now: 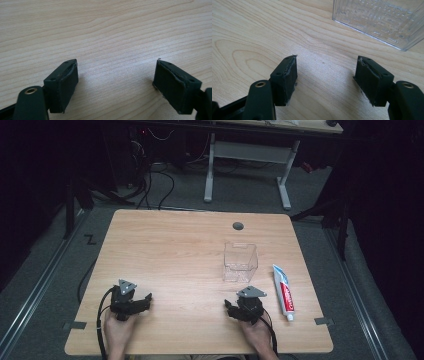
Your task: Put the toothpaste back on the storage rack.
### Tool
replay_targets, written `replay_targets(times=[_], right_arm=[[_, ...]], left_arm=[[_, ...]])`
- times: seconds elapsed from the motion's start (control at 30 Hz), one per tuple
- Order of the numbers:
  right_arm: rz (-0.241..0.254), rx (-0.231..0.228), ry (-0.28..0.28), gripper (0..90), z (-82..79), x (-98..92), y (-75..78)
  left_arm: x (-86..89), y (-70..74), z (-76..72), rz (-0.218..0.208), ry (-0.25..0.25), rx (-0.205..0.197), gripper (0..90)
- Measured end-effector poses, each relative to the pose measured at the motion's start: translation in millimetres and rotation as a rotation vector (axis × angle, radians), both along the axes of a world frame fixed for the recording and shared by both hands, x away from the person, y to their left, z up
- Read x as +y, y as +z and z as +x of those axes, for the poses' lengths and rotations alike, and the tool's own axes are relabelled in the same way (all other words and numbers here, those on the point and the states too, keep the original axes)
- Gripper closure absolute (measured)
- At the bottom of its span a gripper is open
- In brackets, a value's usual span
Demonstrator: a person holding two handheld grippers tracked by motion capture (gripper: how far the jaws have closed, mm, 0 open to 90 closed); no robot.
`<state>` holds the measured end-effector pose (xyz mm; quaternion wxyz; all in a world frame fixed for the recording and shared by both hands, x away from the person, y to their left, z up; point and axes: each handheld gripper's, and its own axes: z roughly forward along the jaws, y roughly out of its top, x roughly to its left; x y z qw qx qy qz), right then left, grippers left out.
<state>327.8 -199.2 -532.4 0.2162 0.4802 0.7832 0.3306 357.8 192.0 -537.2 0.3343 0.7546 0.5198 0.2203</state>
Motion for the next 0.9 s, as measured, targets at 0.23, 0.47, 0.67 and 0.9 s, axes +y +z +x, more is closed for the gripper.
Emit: replay_targets(times=[0.23,0.47,0.67,0.9], right_arm=[[0.0,0.001,-0.001,34.0,0.1,0.1,0.0],[0.001,0.001,-0.006,33.7,-0.2,0.5,0.0],[0.002,0.004,-0.03,32.6,-1.1,2.9,0.1],[0.003,0.01,-0.015,32.7,-1.6,2.0,0.5]], left_arm=[[0.0,0.0,0.0,0.0,0.0,0.0,19.8],[0.0,0.0,0.0,0.0,0.0,0.0,19.8],[0.0,0.0,0.1,-0.001,-0.001,-0.001,19.8],[-0.1,-0.1,0.1,-0.002,0.0,-0.001,19.8]])
